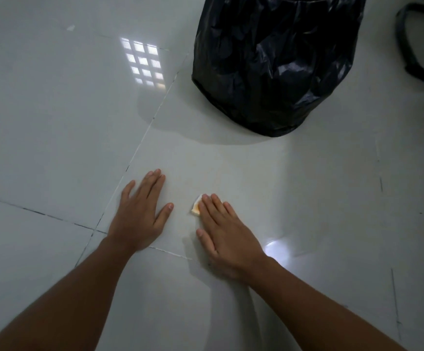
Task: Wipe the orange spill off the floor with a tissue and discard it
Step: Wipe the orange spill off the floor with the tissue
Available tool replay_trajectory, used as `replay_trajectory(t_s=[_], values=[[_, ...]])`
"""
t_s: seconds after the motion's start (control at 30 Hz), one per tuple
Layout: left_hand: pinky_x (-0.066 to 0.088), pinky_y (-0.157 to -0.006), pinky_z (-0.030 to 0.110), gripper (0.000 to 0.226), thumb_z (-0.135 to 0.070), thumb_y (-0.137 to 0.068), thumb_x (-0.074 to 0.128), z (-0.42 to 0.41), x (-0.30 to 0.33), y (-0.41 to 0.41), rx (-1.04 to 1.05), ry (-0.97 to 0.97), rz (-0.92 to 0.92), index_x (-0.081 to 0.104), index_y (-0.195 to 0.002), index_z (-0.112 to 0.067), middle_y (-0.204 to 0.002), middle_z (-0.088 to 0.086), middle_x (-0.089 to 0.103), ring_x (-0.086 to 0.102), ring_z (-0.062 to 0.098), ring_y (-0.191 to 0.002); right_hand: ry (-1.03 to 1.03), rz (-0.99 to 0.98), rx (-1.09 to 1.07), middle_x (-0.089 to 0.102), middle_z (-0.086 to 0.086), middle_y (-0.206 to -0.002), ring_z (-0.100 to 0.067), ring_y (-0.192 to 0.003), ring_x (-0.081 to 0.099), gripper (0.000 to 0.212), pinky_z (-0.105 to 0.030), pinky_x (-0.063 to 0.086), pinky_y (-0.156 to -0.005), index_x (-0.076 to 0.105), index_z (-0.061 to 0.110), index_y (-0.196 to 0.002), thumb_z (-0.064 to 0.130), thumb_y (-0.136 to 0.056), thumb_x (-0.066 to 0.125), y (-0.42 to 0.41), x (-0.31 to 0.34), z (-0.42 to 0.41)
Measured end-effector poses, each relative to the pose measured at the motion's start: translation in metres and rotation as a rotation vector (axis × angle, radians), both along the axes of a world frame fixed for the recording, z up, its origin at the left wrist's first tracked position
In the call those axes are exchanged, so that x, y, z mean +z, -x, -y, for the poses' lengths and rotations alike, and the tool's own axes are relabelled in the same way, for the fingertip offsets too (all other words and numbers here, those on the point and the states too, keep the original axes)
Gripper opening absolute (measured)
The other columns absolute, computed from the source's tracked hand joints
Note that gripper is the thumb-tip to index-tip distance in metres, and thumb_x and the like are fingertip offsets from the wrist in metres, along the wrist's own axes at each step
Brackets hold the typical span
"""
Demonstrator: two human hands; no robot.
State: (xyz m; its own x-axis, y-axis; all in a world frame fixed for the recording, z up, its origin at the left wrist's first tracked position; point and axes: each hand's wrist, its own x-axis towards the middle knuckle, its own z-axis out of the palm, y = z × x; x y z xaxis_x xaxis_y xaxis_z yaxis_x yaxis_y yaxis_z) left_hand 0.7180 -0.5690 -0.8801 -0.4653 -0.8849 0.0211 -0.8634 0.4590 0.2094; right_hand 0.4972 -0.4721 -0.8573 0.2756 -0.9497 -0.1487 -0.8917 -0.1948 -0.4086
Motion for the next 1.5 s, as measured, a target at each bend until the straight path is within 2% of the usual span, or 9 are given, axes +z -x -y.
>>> replay_trajectory(t_s=[0.17,0.37,0.5,0.6,0.8,1.03,1.17,1.3,1.5], values=[[0.02,-0.122,0.049,0.07,-0.05,-0.096,0.03,-0.001,0.002,0.002,0.005,0.004,-0.006,0.032,-0.154,-0.01,-0.164,0.006,0.03,0.027,0.019,-0.152,0.036,-0.124,-0.065,0.008,-0.003,-0.167,-0.018,-0.155,0.0,0.068,-0.032,-0.004,-0.125,0.014,0.011,-0.159,0.047,-0.101,0.014,0.038,-0.004,-0.025],[0.019,-0.122,0.048,0.069,-0.049,-0.095,0.032,-0.002,0.002,0.001,0.006,0.02,-0.026,0.033,-0.153,-0.01,-0.163,0.006,0.032,0.027,0.019,-0.152,0.051,-0.179,-0.452,0.008,-0.007,-0.168,-0.019,-0.155,-0.001,0.068,-0.032,-0.004,-0.124,0.012,0.008,-0.159,0.044,-0.102,0.021,0.103,-0.006,-0.028],[0.021,-0.122,0.05,0.069,-0.049,-0.095,0.033,-0.002,0.002,0.003,0.007,0.023,-0.029,0.034,-0.152,-0.01,-0.163,0.007,0.032,0.029,0.021,-0.151,-0.006,-0.077,-0.634,0.002,-0.009,-0.168,-0.02,-0.155,-0.006,0.07,-0.034,-0.006,-0.124,0.005,0.006,-0.158,0.046,-0.103,0.02,0.118,-0.008,-0.007],[0.023,-0.122,0.051,0.069,-0.048,-0.095,0.033,-0.002,0.003,0.003,0.007,0.025,-0.033,0.035,-0.152,-0.009,-0.162,0.007,0.034,0.03,0.021,-0.151,-0.027,-0.009,-0.682,-0.004,-0.009,-0.168,-0.02,-0.154,-0.012,0.075,-0.036,-0.007,-0.124,-0.001,0.006,-0.158,0.051,-0.102,0.02,0.114,-0.007,0.019],[0.022,-0.123,0.05,0.07,-0.048,-0.095,0.034,-0.002,0.004,0.003,0.005,0.027,-0.036,0.036,-0.152,-0.008,-0.162,0.007,0.034,0.03,0.021,-0.151,-0.064,0.026,-0.538,-0.011,-0.008,-0.167,-0.019,-0.152,-0.017,0.078,-0.036,-0.01,-0.123,-0.004,0.007,-0.158,0.055,-0.101,0.018,0.103,-0.004,0.068],[0.024,-0.123,0.051,0.071,-0.048,-0.095,0.036,-0.001,0.004,0.002,0.007,0.003,-0.055,0.032,-0.154,-0.007,-0.163,0.007,0.032,0.028,0.02,-0.152,-0.088,0.019,-0.288,-0.009,-0.011,-0.167,-0.022,-0.153,-0.015,0.067,-0.033,-0.011,-0.122,-0.002,0.006,-0.158,0.035,-0.105,0.027,0.077,0.002,0.122],[0.024,-0.123,0.051,0.069,-0.043,-0.096,0.037,0.001,0.006,0.0,0.001,-0.025,-0.074,0.031,-0.154,-0.007,-0.164,0.006,0.031,0.025,0.02,-0.153,-0.093,0.01,-0.202,-0.008,-0.01,-0.167,-0.021,-0.153,-0.014,0.064,-0.033,-0.009,-0.123,-0.001,0.006,-0.158,0.033,-0.106,0.025,0.061,0.002,0.148],[0.022,-0.123,0.05,0.064,-0.032,-0.094,0.033,0.0,0.008,0.0,-0.001,-0.035,-0.08,0.033,-0.153,-0.006,-0.163,0.006,0.032,0.025,0.019,-0.153,-0.068,-0.007,-0.105,-0.009,-0.008,-0.168,-0.019,-0.153,-0.014,0.064,-0.033,-0.009,-0.123,-0.001,0.008,-0.159,0.034,-0.106,0.023,0.053,-0.002,0.142],[0.023,-0.123,0.05,0.064,-0.031,-0.093,0.032,-0.002,0.008,0.001,0.003,-0.012,-0.06,0.035,-0.152,-0.006,-0.162,0.007,0.034,0.029,0.019,-0.151,-0.025,-0.019,0.035,-0.001,-0.008,-0.168,-0.021,-0.154,-0.007,0.064,-0.033,-0.006,-0.124,0.004,0.009,-0.159,0.033,-0.105,0.027,0.035,-0.001,0.099]])
